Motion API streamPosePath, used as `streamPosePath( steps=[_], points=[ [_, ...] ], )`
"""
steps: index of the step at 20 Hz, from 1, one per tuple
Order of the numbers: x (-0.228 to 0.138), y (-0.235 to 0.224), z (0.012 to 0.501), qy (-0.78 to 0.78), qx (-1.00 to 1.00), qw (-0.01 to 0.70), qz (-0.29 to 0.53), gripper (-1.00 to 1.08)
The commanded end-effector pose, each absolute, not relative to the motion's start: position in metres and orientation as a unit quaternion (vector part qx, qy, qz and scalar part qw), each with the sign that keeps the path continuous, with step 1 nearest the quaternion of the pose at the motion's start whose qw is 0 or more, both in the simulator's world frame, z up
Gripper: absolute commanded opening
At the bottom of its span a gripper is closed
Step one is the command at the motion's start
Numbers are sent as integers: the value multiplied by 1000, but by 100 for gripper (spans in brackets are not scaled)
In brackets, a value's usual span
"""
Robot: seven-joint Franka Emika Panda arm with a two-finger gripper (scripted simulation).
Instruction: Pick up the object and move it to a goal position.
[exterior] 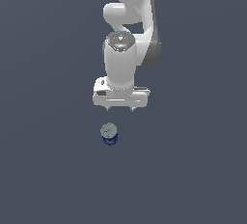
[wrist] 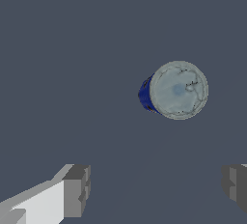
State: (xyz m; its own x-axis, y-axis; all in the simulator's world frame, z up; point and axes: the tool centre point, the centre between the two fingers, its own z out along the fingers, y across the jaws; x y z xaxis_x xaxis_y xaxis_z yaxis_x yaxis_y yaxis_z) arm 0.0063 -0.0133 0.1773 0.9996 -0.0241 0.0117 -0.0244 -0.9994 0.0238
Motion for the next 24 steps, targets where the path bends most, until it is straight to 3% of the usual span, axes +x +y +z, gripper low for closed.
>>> streamPosePath(
  steps=[1, 10, 24],
  points=[
    [6, -13, 177, -12, 1000, 12, 6, 100],
    [5, 15, 186, -10, 1000, -2, 3, 100],
    [16, 2, 177, -72, 997, -4, 2, 100]
  ],
)
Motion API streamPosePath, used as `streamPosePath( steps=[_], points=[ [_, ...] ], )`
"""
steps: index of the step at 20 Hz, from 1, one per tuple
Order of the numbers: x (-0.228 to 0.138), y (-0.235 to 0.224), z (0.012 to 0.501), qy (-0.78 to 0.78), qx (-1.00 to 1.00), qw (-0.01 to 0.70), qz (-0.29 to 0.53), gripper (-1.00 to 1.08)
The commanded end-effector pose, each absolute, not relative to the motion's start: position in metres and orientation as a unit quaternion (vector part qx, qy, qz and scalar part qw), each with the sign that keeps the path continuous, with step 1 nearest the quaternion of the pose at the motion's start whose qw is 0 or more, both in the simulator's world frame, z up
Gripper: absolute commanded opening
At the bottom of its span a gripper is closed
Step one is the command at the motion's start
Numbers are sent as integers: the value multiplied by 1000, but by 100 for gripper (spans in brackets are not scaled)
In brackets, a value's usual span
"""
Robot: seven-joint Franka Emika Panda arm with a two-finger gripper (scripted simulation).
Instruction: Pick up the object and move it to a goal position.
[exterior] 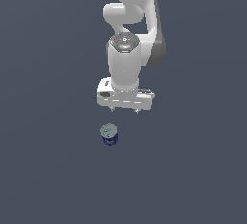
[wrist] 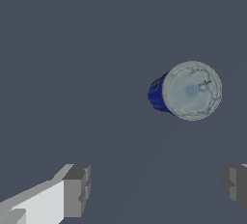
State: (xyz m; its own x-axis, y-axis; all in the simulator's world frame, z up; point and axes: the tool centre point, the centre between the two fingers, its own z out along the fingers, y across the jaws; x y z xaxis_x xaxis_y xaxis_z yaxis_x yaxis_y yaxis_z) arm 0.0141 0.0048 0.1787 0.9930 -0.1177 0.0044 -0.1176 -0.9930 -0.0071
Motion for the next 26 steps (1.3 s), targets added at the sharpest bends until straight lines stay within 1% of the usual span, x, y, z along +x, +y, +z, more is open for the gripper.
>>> streamPosePath(
  steps=[1, 16, 26],
  points=[
    [18, 0, 175, 83, -997, 4, -2, 100],
    [53, -46, 139, 298, -955, 3, 1, 100],
    [64, -62, 125, 370, -929, 0, 0, 100]
  ],
)
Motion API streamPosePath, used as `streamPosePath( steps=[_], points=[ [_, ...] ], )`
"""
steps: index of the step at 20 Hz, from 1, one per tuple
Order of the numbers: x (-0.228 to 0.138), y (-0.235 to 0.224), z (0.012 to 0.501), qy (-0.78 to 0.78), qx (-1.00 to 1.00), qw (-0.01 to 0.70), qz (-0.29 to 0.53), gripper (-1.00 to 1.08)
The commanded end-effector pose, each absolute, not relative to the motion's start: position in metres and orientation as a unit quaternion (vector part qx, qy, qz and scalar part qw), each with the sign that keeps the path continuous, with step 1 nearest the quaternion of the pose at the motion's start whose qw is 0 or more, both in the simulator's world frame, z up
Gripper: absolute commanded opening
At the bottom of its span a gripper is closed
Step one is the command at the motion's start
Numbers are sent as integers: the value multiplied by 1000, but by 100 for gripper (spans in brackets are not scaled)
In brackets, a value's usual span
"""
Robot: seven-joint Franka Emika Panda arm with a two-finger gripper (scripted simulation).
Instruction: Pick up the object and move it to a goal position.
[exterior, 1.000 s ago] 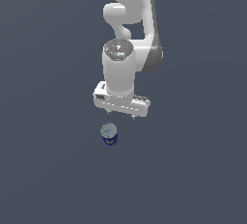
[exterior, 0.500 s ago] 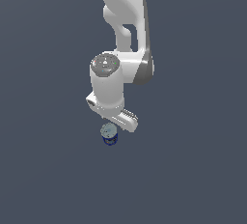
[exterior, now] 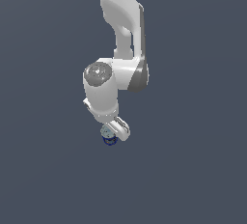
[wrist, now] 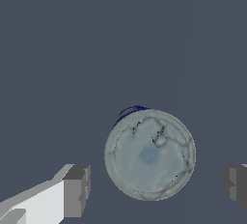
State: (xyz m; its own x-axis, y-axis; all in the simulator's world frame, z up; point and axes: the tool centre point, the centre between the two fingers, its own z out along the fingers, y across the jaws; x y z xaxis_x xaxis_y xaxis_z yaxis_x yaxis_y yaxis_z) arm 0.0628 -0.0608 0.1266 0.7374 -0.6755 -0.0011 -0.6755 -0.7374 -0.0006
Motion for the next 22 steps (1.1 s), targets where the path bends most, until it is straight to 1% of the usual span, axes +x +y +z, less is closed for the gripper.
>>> streamPosePath(
  steps=[1, 8, 17, 22],
  points=[
    [64, -63, 125, 372, -928, 0, 0, 100],
    [64, -63, 121, 374, -928, 0, 0, 100],
    [63, -64, 79, 376, -927, 0, 0, 100],
    [65, -64, 74, 376, -927, 0, 0, 100]
  ],
)
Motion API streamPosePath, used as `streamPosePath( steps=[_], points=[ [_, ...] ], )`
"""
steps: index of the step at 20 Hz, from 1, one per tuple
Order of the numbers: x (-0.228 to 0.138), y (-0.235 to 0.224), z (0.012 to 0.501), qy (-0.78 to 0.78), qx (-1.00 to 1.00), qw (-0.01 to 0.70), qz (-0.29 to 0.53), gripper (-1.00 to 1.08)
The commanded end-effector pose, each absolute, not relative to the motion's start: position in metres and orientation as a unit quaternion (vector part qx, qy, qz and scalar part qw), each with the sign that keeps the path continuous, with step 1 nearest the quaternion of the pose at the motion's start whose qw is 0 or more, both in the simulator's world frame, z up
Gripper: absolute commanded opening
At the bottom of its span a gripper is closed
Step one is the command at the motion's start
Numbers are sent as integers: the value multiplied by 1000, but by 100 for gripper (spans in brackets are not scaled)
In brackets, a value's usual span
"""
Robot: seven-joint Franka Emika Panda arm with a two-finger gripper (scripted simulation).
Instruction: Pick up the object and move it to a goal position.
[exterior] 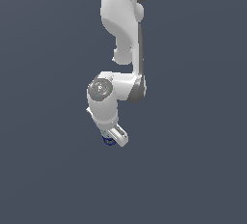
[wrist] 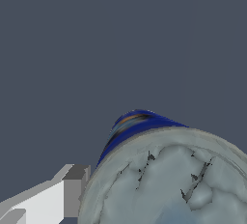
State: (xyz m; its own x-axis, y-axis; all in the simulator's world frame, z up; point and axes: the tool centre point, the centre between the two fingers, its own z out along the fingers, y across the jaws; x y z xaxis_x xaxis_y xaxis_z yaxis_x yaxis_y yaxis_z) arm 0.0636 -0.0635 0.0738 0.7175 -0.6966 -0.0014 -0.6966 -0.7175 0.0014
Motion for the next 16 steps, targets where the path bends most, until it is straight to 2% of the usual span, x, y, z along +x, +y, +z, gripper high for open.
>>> streamPosePath(
  steps=[1, 2, 16],
  points=[
    [65, -64, 74, -376, 927, 0, 0, 100],
    [65, -64, 74, -376, 927, 0, 0, -100],
    [64, -63, 78, -376, 927, 0, -1, -100]
  ],
)
